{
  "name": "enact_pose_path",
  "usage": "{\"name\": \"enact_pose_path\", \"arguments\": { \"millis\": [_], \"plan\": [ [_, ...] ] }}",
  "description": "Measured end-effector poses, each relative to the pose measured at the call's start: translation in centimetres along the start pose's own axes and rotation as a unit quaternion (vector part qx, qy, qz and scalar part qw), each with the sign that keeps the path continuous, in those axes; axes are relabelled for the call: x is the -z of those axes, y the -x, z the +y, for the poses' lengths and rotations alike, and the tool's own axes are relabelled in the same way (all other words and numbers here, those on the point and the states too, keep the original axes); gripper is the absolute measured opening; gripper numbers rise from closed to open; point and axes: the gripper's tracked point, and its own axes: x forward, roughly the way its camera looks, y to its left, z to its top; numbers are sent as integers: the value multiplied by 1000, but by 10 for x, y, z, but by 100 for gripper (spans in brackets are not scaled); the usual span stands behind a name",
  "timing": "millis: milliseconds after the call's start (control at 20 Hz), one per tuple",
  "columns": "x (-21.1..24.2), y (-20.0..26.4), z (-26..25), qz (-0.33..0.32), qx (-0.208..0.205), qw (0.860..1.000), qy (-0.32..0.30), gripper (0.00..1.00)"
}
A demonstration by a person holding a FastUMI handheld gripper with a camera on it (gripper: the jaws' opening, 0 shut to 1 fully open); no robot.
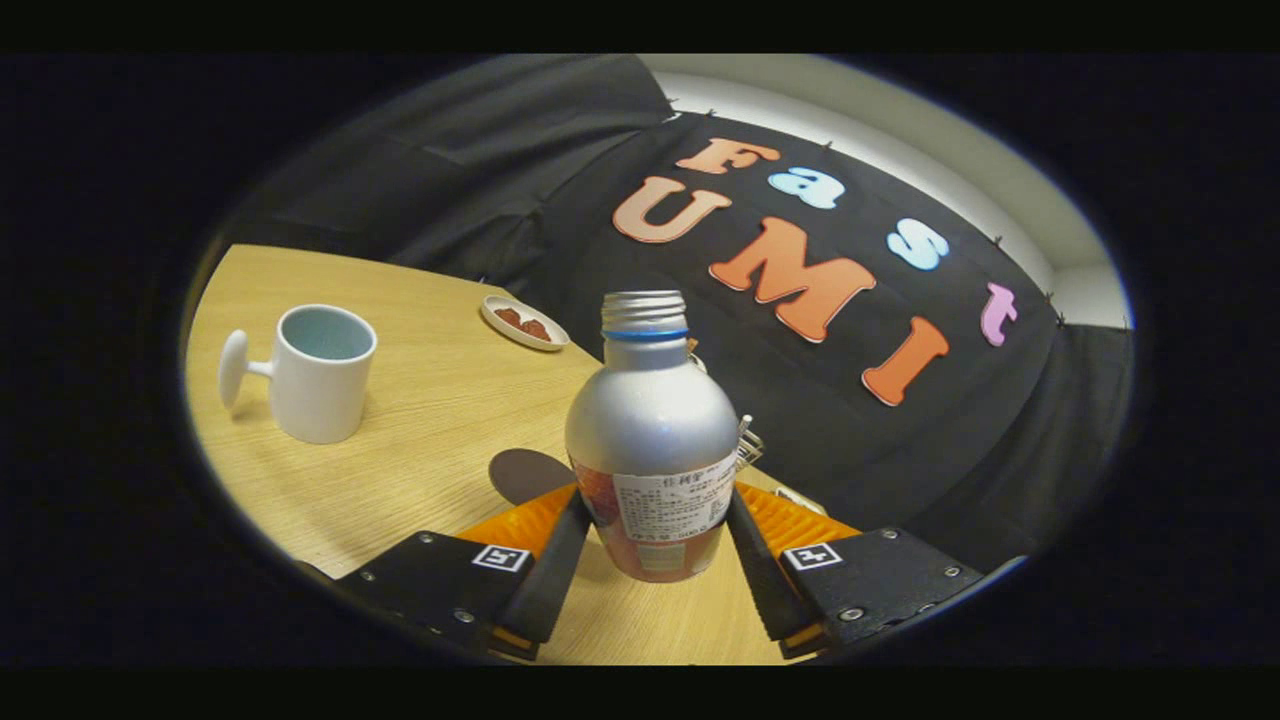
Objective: Take the bottle from table, then pour the juice into the cup, finally place the bottle on the coaster
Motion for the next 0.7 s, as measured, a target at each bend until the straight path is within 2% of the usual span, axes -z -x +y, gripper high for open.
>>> {"name": "enact_pose_path", "arguments": {
  "millis": [150,450,700],
  "plan": [
    [-12,-6,1,-14,20,998,64,77],
    [-37,-12,3,-52,54,982,171,77],
    [-54,-18,6,-77,79,962,251,77]
  ]
}}
